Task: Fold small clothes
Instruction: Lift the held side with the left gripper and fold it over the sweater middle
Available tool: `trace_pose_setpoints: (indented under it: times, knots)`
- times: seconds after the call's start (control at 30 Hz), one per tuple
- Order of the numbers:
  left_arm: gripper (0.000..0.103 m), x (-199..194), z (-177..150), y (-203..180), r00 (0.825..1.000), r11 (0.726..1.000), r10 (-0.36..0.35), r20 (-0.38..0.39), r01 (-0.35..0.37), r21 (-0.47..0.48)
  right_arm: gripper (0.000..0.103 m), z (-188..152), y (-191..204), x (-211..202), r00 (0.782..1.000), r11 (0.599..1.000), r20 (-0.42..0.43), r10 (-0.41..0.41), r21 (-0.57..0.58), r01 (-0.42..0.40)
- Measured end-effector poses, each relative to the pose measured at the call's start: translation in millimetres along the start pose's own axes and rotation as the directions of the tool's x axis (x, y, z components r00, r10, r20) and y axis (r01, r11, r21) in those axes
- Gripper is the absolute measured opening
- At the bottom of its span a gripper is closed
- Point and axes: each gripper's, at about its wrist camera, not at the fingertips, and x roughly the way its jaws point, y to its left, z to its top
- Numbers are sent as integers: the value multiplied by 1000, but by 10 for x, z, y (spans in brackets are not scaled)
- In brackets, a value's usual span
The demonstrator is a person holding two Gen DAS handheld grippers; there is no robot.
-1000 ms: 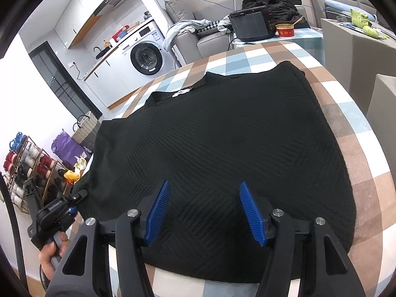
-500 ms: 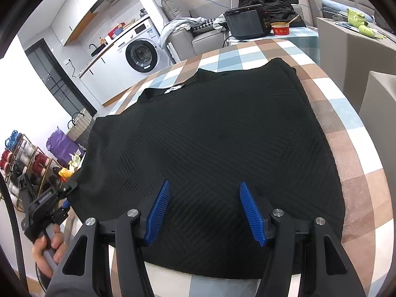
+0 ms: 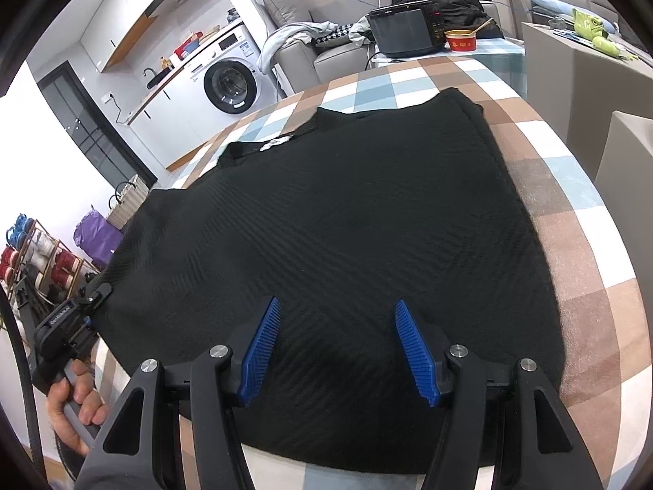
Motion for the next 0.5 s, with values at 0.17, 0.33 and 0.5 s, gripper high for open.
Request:
trace_pose_setpoints:
  times: [0.17,0.33,0.5]
  knots:
    - [18,-72,-19,139,1000,1000,18,4,-18,-21,60,-2,-10,9,1000,1000,0,6,1,-6]
    - [18,-194,19,-37,999,999,0,41,-1,34,60,9,-4,2,1000,1000,3,7,4,-7]
    - [18,-290,97,-623,993,980,-76,85,59,189,60,12,-55,-46,1000,1000,15,6,9,-7]
